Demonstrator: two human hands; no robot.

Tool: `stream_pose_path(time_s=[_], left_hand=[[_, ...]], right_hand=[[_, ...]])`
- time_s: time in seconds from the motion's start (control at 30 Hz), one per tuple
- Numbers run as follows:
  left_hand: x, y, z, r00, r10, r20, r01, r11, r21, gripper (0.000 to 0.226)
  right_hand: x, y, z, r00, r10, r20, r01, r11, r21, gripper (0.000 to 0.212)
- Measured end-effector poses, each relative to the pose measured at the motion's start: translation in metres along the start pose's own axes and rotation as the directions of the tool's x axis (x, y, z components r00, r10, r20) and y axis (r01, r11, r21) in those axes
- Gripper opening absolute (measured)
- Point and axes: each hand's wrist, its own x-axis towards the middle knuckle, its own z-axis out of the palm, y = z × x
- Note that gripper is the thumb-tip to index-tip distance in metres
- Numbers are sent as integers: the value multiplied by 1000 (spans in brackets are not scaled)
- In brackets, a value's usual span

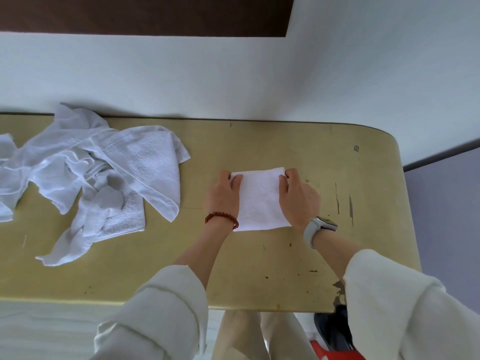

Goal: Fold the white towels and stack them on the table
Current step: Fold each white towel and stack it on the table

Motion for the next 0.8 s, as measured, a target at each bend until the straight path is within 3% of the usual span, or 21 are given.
stream_pose_path(time_s=[0.27,0.43,0.47,0.53,0.6,0.7,0.8], left_hand=[[11,9,-1,997,-79,15,75,982,172,26],[8,13,-7,994,-89,-67,104,953,286,30],[5,12,-8,992,-47,-118,75,965,251,29],[-4,2,-9,958,174,-230,-128,971,203,27],[-15,-11,-3,863,440,-249,-366,883,293,32],[-26,-29,10,761,637,-118,-537,722,436,39],[-26,-38,16,756,654,30,-580,649,492,38]], right_hand=[[5,-5,6,998,54,16,-53,998,-43,26],[6,-12,-3,988,156,5,-156,988,5,27],[4,-10,-5,989,134,-60,-135,990,-25,29],[-5,-3,-5,966,-52,-254,17,990,-139,32],[-15,2,1,870,-323,-371,263,943,-203,33],[-27,2,20,785,-555,-273,488,827,-278,39],[-27,2,35,866,-494,-74,445,831,-333,45]])
